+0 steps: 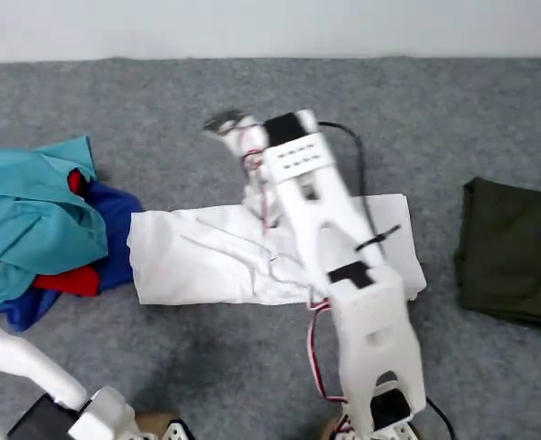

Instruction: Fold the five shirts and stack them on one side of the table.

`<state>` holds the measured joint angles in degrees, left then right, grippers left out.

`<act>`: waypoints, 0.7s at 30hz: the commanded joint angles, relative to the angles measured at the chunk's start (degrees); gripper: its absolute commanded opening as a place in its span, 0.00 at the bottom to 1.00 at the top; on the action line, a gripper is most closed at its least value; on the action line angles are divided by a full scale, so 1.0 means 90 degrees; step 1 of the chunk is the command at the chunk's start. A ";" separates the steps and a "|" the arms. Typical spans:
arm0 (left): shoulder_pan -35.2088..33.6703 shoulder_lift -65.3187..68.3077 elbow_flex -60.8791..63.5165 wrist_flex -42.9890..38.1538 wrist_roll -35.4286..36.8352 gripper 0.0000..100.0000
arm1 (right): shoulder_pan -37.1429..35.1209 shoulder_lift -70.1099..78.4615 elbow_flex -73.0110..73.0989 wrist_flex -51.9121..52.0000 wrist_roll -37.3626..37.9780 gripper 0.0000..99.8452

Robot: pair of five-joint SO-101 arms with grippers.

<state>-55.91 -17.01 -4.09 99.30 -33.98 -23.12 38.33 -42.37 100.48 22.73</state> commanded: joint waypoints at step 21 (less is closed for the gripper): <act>0.0205 -0.0176 -0.0015 0.0127 -0.0049 0.03 | 0.2740 -0.1177 0.2569 -0.1206 -0.0967 0.28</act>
<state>-55.38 -17.01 -4.09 99.38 -33.98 0.70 30.77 -22.33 93.36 14.81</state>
